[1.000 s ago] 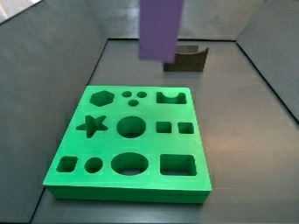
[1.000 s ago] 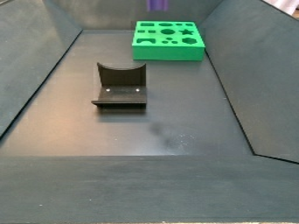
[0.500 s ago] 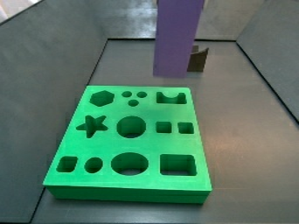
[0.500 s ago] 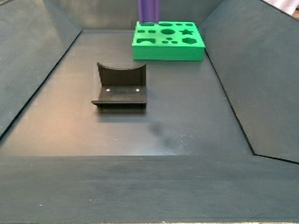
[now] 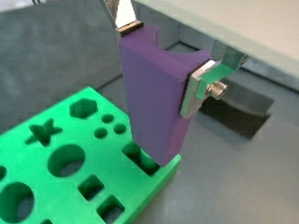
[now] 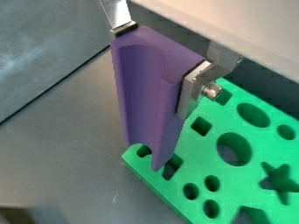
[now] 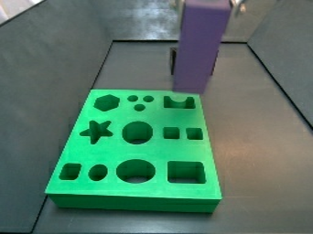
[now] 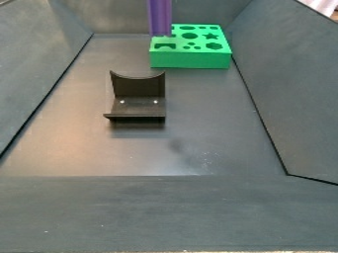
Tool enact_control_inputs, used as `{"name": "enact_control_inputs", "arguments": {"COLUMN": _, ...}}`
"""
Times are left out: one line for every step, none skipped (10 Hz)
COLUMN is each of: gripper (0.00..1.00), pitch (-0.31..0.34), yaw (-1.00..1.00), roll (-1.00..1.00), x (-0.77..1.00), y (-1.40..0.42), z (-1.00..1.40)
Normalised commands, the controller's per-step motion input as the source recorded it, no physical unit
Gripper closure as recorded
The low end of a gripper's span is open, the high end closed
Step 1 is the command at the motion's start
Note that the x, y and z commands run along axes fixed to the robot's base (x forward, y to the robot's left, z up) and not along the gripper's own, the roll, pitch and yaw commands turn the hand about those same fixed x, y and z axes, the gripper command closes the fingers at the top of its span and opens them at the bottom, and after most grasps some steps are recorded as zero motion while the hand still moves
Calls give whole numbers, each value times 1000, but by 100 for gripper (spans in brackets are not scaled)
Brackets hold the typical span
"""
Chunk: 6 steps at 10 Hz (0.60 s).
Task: Pick up the arch object. Move up. Place the arch object on the fixture. Regrasp the arch object. Move to above the board. Insert the arch object.
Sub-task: Insert the arch object.
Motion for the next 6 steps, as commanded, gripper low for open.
{"name": "enact_control_inputs", "arguments": {"gripper": 100, "pitch": -70, "yaw": -91, "roll": -64, "x": 0, "y": 0, "z": -226}}
{"name": "enact_control_inputs", "arguments": {"gripper": 100, "pitch": -29, "yaw": 0, "roll": -13, "x": 0, "y": 0, "z": -14}}
{"name": "enact_control_inputs", "arguments": {"gripper": 100, "pitch": -121, "yaw": 0, "roll": 0, "x": -423, "y": -9, "z": -63}}
{"name": "enact_control_inputs", "arguments": {"gripper": 100, "pitch": -200, "yaw": -31, "roll": 0, "x": -611, "y": -106, "z": -89}}
{"name": "enact_control_inputs", "arguments": {"gripper": 100, "pitch": -243, "yaw": -17, "roll": 0, "x": -240, "y": -174, "z": -200}}
{"name": "enact_control_inputs", "arguments": {"gripper": 100, "pitch": -184, "yaw": 6, "roll": 0, "x": 0, "y": -229, "z": -206}}
